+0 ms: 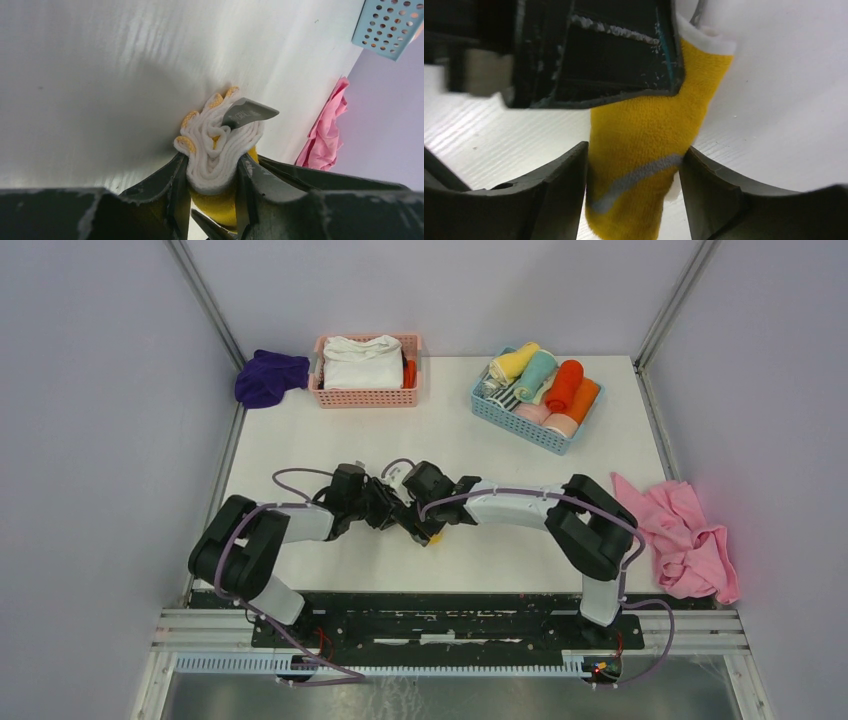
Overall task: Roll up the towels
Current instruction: Pick up the towel at the center of the board.
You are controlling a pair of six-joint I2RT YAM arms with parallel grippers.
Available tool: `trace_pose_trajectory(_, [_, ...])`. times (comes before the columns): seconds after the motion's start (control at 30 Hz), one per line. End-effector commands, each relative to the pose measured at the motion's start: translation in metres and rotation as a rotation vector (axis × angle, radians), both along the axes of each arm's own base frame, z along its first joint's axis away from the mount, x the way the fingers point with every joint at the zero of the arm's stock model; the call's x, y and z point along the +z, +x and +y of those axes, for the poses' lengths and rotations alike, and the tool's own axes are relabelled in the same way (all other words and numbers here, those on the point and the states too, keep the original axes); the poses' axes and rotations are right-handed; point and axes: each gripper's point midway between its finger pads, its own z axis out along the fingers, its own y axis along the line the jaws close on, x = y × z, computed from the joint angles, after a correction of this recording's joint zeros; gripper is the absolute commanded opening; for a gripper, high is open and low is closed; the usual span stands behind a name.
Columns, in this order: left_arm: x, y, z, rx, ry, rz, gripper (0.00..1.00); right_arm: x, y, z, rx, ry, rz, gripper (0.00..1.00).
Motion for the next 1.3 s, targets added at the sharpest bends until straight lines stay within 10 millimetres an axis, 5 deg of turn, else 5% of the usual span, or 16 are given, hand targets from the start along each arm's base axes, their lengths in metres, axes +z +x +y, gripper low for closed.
trace_pose_trajectory(0.0, [-0.037,-0.016,0.008,-0.056,0.102,0.041,0.36,-0.015,0.003,0.001,-0.027,-0.032,0.021,0.70])
trace_pose_trajectory(0.27, [-0.046,-0.014,0.002,-0.075,0.077,0.020,0.39,-0.057,-0.010,-0.024,-0.095,-0.131,0.086,0.49])
trace_pose_trajectory(0.4, [-0.042,-0.006,-0.001,-0.071,0.071,-0.004,0.49,-0.051,-0.011,-0.036,-0.125,-0.156,0.065,0.31])
trace_pose_trajectory(0.63, [-0.004,0.046,-0.001,-0.025,0.054,-0.083,0.58,-0.003,0.005,-0.052,-0.179,-0.170,-0.037,0.09])
trace_pose_trajectory(0.7, [0.020,0.070,0.009,0.023,0.057,-0.121,0.59,0.014,0.014,-0.058,-0.220,-0.163,-0.056,0.01])
trace_pose_trajectory(0.83, [0.070,0.108,0.048,0.150,0.190,-0.162,0.60,0.053,0.042,-0.071,-0.327,-0.112,-0.065,0.00])
trace_pose_trajectory(1.07, [0.175,0.117,0.129,0.259,0.548,-0.313,0.65,0.129,0.109,-0.112,-0.547,-0.061,-0.154,0.00])
trace_pose_trajectory(1.27, [0.209,0.110,0.161,0.194,0.773,-0.385,0.70,0.187,0.186,-0.168,-0.926,-0.099,-0.313,0.00])
